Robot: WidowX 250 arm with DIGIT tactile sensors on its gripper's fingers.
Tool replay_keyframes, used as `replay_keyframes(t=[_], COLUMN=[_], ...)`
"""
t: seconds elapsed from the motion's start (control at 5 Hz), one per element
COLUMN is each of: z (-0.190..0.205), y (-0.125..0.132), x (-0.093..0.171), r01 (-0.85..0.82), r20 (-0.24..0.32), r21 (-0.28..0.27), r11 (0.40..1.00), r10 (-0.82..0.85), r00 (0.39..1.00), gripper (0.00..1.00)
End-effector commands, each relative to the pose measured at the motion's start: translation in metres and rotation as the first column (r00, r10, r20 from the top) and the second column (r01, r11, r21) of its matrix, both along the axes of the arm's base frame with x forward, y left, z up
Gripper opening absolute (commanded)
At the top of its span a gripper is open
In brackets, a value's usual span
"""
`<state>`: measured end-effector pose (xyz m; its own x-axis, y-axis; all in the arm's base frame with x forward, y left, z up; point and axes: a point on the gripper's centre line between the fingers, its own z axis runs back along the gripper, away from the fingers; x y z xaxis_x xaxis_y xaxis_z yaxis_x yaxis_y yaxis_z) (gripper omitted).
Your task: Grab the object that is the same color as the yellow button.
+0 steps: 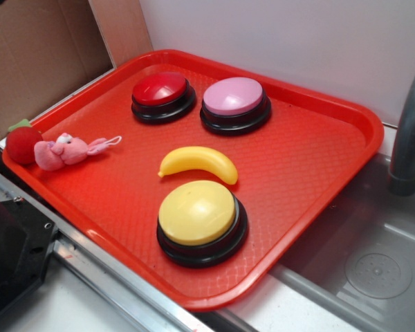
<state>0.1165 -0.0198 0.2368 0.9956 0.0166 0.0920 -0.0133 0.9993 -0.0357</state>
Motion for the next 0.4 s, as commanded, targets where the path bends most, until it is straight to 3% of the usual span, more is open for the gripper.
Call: replay_keyframes(t=[0.0, 0.2], z=[0.0, -0.0073], y=[0.0, -0.0087], x=[0.0, 0.0061], r01=[0.0, -0.089], r20=[0.0, -0.032], r21=[0.0, -0.032], r11=[1.0, 0.996], r10=[0.0, 0.088], r00=[1.0, 0.996], gripper=[1.0, 1.0])
